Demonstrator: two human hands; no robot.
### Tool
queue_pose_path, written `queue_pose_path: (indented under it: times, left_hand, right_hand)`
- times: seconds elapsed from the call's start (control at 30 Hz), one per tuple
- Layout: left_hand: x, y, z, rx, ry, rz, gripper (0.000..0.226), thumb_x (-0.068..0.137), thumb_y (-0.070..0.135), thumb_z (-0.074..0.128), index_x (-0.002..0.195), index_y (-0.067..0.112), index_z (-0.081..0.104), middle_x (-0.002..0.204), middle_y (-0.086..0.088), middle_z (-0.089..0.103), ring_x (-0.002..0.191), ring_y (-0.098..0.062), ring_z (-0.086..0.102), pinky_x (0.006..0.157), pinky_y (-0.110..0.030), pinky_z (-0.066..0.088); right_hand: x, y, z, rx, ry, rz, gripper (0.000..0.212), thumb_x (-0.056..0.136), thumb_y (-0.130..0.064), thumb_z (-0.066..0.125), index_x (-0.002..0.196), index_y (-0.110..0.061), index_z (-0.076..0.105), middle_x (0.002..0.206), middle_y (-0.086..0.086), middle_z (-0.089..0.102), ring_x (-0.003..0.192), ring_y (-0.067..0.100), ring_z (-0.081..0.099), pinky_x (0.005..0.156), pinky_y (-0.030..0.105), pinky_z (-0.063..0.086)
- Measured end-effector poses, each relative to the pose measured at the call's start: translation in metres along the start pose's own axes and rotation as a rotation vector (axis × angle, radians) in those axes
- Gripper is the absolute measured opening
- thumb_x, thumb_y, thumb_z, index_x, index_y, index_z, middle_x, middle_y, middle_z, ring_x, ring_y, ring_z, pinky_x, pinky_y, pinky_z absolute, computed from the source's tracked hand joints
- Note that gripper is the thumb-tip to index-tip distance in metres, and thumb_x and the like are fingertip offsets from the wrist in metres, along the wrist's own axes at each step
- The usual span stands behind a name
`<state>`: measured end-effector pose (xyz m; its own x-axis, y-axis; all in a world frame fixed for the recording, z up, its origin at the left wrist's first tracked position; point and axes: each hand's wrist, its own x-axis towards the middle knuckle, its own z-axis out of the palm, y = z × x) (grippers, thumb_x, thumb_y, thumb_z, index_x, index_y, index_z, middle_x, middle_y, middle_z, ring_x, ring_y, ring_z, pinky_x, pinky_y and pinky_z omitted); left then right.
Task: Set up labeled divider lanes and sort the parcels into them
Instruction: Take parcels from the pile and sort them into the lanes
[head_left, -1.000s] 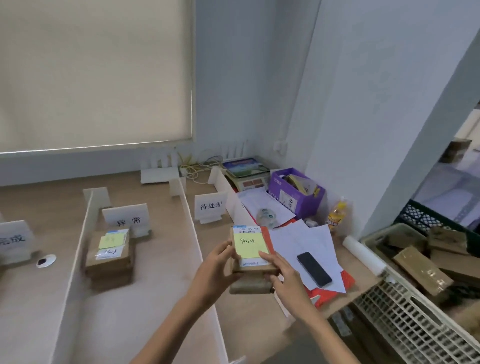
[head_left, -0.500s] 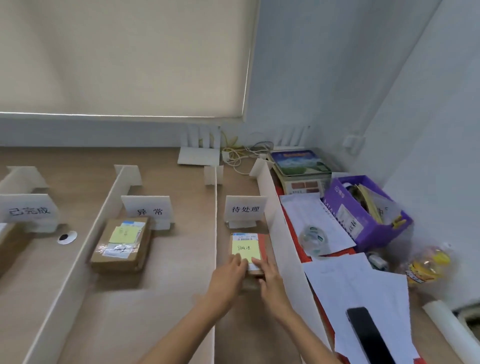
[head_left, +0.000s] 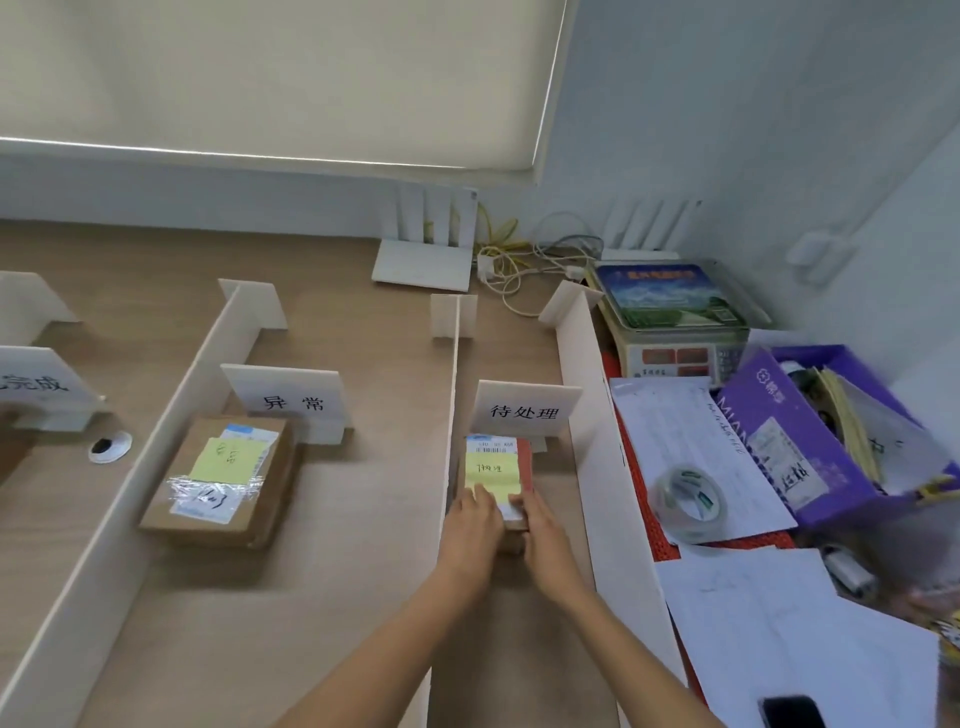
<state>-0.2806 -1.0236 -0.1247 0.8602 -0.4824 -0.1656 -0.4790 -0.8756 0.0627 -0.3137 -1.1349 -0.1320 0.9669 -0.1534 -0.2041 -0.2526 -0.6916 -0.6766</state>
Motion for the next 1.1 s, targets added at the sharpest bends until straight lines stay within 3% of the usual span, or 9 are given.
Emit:
queue_pose_path:
  times: [0.1,0.17,0.27,0.37,0.5,0.6,0.77,0.97,1.1]
  left_hand:
    - [0.007,-0.01,-0.004,-0.012,0.071,-0.026,0.041,0.086,0.002,0.057,0.126,0.002,0.047,0.134,-0.019,0.044,0.117,-0.033,0.049,0.092,-0.037,0.042]
    - [0.002,-0.014,-0.008,-0.068,0.116,-0.042,0.048,0.058,0.011,0.085,0.102,0.007,0.065,0.112,-0.015,0.061,0.099,-0.028,0.063,0.084,-0.033,0.05]
    - [-0.014,-0.017,-0.013,-0.071,0.167,-0.004,0.054,0.051,0.015,0.088,0.101,0.011,0.067,0.117,-0.014,0.064,0.111,-0.027,0.061,0.095,-0.037,0.048]
    - [-0.036,-0.02,-0.029,-0.078,0.227,0.008,0.063,0.032,0.016,0.089,0.092,0.015,0.069,0.111,-0.013,0.067,0.106,-0.026,0.065,0.089,-0.039,0.052]
    - [-0.08,-0.025,-0.063,-0.164,0.372,-0.016,0.05,0.058,0.005,0.073,0.105,0.013,0.06,0.119,-0.011,0.058,0.111,-0.03,0.057,0.094,-0.039,0.047]
    - [-0.127,-0.027,-0.091,-0.199,0.455,-0.044,0.04,0.06,0.0,0.069,0.098,0.012,0.061,0.107,-0.01,0.06,0.095,-0.03,0.061,0.085,-0.038,0.05]
    - [-0.217,-0.032,-0.121,-0.215,0.569,-0.103,0.043,0.066,-0.003,0.067,0.107,0.011,0.062,0.115,-0.013,0.061,0.109,-0.032,0.057,0.097,-0.046,0.045]
    - [-0.315,-0.061,-0.137,-0.191,0.666,-0.199,0.037,0.067,-0.001,0.066,0.102,0.009,0.064,0.105,-0.01,0.063,0.101,-0.032,0.06,0.085,-0.04,0.049]
    - [-0.377,-0.093,-0.148,-0.213,0.72,-0.307,0.03,0.074,0.001,0.065,0.104,0.009,0.065,0.106,-0.01,0.064,0.099,-0.033,0.06,0.083,-0.041,0.048]
  right_hand:
    - [0.013,-0.002,-0.006,-0.19,-0.088,-0.031,0.066,0.082,0.012,0.047,0.137,-0.022,0.036,0.142,0.0,0.038,0.128,0.018,0.037,0.105,0.033,0.041]
    - [0.011,-0.006,-0.01,-0.303,-0.12,-0.048,0.069,0.085,0.009,0.046,0.143,-0.023,0.029,0.15,0.001,0.026,0.136,0.021,0.026,0.11,0.033,0.035]
    - [-0.007,-0.014,-0.018,-0.335,-0.064,-0.083,0.067,0.089,0.006,0.041,0.147,-0.025,0.025,0.155,0.001,0.019,0.14,0.021,0.021,0.113,0.032,0.028]
    - [-0.031,-0.029,-0.027,-0.298,0.02,-0.139,0.058,0.092,0.001,0.039,0.144,-0.024,0.032,0.15,0.001,0.03,0.135,0.02,0.029,0.111,0.029,0.028]
    - [-0.073,-0.057,-0.043,-0.232,0.092,-0.198,0.046,0.095,-0.004,0.04,0.138,-0.019,0.042,0.143,0.001,0.042,0.13,0.016,0.036,0.109,0.026,0.031]
    - [-0.115,-0.082,-0.058,-0.213,0.128,-0.283,0.04,0.096,-0.004,0.041,0.134,-0.015,0.047,0.137,0.002,0.047,0.129,0.015,0.038,0.11,0.026,0.03]
    - [-0.186,-0.115,-0.068,-0.193,0.178,-0.394,0.03,0.095,-0.007,0.044,0.122,-0.011,0.057,0.126,0.006,0.055,0.122,0.018,0.044,0.103,0.028,0.038]
    - [-0.251,-0.157,-0.054,-0.198,0.133,-0.51,0.03,0.091,-0.003,0.043,0.109,-0.012,0.065,0.113,0.006,0.063,0.112,0.02,0.05,0.099,0.034,0.04]
    - [-0.282,-0.191,-0.032,-0.199,0.092,-0.556,0.03,0.091,-0.004,0.043,0.11,-0.013,0.065,0.114,0.006,0.063,0.113,0.02,0.051,0.097,0.027,0.037]
